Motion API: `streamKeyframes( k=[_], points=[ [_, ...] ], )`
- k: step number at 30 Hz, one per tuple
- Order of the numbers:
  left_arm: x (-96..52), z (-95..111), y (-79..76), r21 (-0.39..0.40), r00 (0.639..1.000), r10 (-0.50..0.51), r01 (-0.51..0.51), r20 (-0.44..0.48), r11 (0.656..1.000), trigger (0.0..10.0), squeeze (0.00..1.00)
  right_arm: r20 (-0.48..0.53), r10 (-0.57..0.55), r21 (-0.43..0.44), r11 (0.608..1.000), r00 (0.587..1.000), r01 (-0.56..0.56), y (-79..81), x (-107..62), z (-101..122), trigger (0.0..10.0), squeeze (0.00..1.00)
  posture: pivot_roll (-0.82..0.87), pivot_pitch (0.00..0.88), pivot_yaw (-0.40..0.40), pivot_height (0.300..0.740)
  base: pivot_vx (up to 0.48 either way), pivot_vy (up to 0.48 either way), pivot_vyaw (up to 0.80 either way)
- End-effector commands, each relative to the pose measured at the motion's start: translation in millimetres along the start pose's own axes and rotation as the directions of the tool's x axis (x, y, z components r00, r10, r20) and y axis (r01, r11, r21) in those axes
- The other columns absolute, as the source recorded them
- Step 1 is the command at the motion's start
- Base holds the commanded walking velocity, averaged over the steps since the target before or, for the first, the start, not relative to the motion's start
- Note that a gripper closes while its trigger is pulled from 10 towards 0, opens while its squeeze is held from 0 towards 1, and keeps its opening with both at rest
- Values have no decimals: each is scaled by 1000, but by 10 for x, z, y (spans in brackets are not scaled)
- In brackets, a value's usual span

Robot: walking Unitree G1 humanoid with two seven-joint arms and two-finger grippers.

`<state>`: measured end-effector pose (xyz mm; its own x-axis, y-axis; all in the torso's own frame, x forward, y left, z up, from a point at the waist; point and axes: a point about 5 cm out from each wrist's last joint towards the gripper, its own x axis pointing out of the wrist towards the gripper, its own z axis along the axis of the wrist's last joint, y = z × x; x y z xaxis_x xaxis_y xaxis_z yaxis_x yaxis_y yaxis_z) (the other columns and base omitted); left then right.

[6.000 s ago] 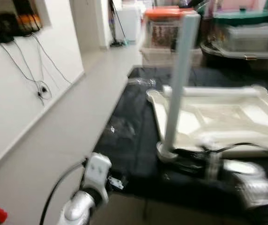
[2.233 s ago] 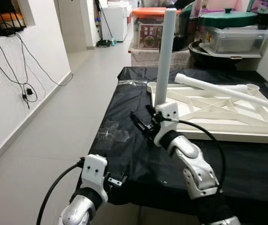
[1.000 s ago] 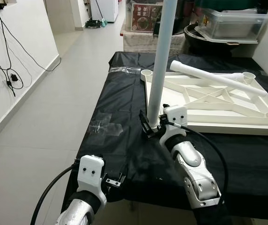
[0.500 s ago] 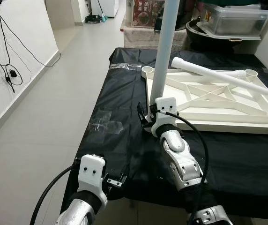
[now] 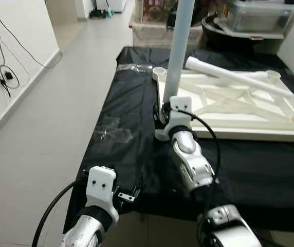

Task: Building children table

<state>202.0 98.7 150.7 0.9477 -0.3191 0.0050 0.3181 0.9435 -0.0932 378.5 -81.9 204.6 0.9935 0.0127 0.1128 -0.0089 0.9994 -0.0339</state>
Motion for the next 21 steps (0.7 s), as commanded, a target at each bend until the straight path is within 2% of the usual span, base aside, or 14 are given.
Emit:
streamKeyframes(
  k=[1, 4, 5, 6, 12, 18, 21],
  points=[
    [-14, -22, -16, -12, 1000, 0, -1, -16, 1000, 10000, 0, -31, -10, 25, 1000, 999, 11, 16, 6, -52, 10000, 0, 178, 151, -73, 740, 0, 0, 0],
    [-11, -23, -18, -13, 1000, 1, -1, -17, 1000, 10000, 0, -59, -6, 55, 998, 998, 10, 49, 38, -76, 10000, 0, 178, 152, -75, 740, 0, 0, 0],
    [-10, -24, -19, -13, 1000, 1, -1, -17, 1000, 10000, 0, -65, -5, 65, 998, 998, 9, 59, 48, -81, 9176, 0, 178, 152, -76, 740, 0, 0, 0],
    [-10, -25, -19, -13, 1000, 1, -1, -18, 1000, 10000, 0, -72, -2, 76, 997, 997, 8, 74, 63, -83, 0, 0, 179, 152, -76, 740, 0, 0, 0],
    [-12, -28, -18, -13, 1000, 3, -3, -21, 1000, 10000, 0, -76, -3, 102, 995, 997, 11, 103, 92, -83, 0, 0, 183, 151, -77, 740, 0, 0, 0],
    [-7, -39, -12, -13, 1000, 3, -3, -24, 1000, 10000, 0, -47, 15, 157, 988, 999, -8, 58, 81, -86, 0, 0, 180, 149, -74, 740, 0, 0, 0],
    [10, -45, -7, -14, 1000, 0, 0, -24, 1000, 10000, 0, -20, 52, 164, 985, 998, -48, -89, 23, -122, 0, 0, 169, 144, -67, 740, 0, 0, 0]
  ],
)
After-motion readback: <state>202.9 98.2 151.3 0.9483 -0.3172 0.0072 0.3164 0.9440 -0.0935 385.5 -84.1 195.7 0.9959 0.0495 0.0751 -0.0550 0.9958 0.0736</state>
